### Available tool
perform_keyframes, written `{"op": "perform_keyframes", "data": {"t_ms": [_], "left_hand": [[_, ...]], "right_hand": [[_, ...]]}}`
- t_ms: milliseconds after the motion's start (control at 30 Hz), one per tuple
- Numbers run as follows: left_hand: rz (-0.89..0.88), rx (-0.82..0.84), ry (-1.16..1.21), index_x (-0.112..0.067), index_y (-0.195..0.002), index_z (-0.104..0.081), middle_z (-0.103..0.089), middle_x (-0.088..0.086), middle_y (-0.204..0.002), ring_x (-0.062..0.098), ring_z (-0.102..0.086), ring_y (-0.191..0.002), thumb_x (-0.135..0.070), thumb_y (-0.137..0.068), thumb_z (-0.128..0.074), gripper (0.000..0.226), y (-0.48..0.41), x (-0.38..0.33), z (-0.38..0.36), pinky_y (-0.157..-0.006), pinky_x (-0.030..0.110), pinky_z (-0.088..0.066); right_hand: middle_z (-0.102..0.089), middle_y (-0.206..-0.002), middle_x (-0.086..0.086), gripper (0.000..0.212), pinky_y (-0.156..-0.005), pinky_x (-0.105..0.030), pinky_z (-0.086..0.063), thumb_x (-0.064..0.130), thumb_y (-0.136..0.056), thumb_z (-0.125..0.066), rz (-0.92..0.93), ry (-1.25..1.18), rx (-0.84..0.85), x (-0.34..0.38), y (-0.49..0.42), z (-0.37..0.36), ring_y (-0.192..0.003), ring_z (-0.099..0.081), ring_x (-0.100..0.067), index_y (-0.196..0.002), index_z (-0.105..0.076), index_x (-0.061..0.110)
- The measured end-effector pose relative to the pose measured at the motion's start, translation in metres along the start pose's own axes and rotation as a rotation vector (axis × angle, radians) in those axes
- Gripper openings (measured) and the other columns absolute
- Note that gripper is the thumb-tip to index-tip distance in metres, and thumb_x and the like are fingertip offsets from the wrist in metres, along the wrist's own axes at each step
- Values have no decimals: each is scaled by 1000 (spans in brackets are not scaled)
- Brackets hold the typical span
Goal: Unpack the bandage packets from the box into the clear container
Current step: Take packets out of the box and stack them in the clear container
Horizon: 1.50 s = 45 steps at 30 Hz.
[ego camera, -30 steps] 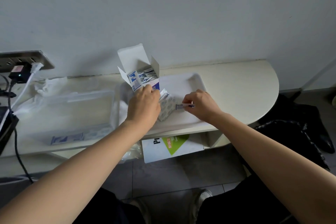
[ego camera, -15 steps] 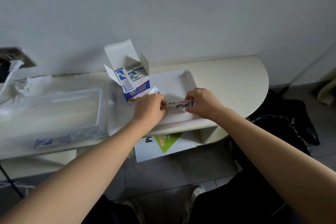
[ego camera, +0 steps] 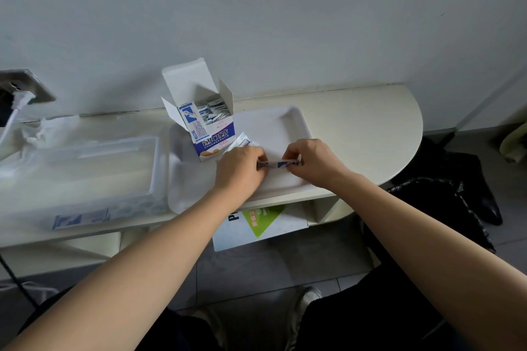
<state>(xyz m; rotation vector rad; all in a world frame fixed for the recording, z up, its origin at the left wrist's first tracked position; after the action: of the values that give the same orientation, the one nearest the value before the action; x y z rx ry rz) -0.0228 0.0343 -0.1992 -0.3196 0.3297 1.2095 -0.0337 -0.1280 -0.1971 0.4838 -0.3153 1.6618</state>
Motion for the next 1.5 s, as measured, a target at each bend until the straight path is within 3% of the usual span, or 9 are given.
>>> {"op": "perform_keyframes", "data": {"t_ms": [300, 433, 567, 667, 833, 1067, 1167, 1267, 1500], "left_hand": [[-13, 12, -32, -21, -94, -69, -69, 3, -88, 24, -63, -86, -25, -88, -58, 13, 5, -3, 8, -61, 26, -38], [-21, -34, 11, -25, -94, -71, -59, -6, -72, 20, -61, -76, -32, -88, -58, 16, 5, -2, 44, -59, 26, -39], [-63, -30, 28, -27, -87, -74, -48, -12, -54, 11, -50, -59, -35, -90, -61, 15, 14, 12, 102, -57, 26, -38], [-23, -67, -11, -26, -87, -76, -54, -9, -56, 17, -55, -64, -31, -87, -65, 13, 31, 43, 153, -57, 28, -38], [105, -42, 54, -24, -81, -75, -52, -16, -51, 2, -45, -49, -28, -86, -68, 9, 65, 101, 202, -49, 19, -29], [297, -109, 62, -18, -89, -74, -63, -9, -75, 9, -54, -68, -33, -90, -63, 18, 116, 187, 214, -60, 25, -37], [507, -292, 36, -17, -105, -66, -68, 2, -108, 22, -61, -93, -37, -94, -53, 26, 130, 220, 219, -72, 30, -42], [657, -236, -1, -13, -124, -55, -58, 5, -130, 28, -56, -114, -39, -96, -51, 39, 140, 243, 212, -86, 34, -42], [635, -173, 140, -15, -105, -66, -65, 5, -104, 26, -60, -99, -20, -93, -53, 19, 143, 249, 190, -82, 33, -47]], "right_hand": [[-61, -81, 4, 14, -65, -21, -37, 10, -81, -65, 28, -63, -34, 5, 6, 3, -68, -49, -12, -93, -72, 14], [-54, -65, 13, 5, -56, -12, -33, 12, -81, -71, 81, -137, -120, 24, 4, 24, -57, -49, -2, -86, -73, 12], [-57, -65, 16, 13, -54, -7, -34, 14, -81, -73, 187, -219, -154, 71, 0, 40, -55, -50, 3, -94, -70, 14], [-63, -71, 9, 16, -52, -9, -36, 12, -85, -68, 280, -303, -139, 122, -9, 39, -52, -50, 0, -101, -66, 16], [-68, -72, 4, 10, -57, -8, -36, 12, -84, -67, 432, -201, -201, 200, -24, 16, -56, -52, 0, -90, -75, 15], [-73, -80, 0, 14, -74, -26, -52, 11, -78, -71, 462, -177, -25, 278, -49, -38, -68, -61, -9, -89, -76, 18], [-74, -86, -2, 15, -77, -28, -54, 11, -78, -72, 349, -212, 15, 289, -67, -50, -78, -66, -12, -90, -76, 18], [-74, -89, -3, 16, -74, -23, -56, 10, -77, -75, 264, -199, 234, 299, -75, -76, -83, -69, -16, -92, -76, 16], [-62, -67, 7, 19, -38, -8, -32, 6, -79, -71, 138, -74, 449, 310, -86, -138, -52, -46, -5, -96, -77, 13]]}}
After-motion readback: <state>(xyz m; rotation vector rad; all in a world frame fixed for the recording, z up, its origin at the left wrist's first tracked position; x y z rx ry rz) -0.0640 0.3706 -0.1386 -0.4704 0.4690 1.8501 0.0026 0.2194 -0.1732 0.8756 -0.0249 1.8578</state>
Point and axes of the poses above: each hand's wrist, its own y-axis away from the middle knuckle, its own z-axis out of the back of the hand, x = y × z, the point moved 3 cm from there along -y, towards the middle knuckle
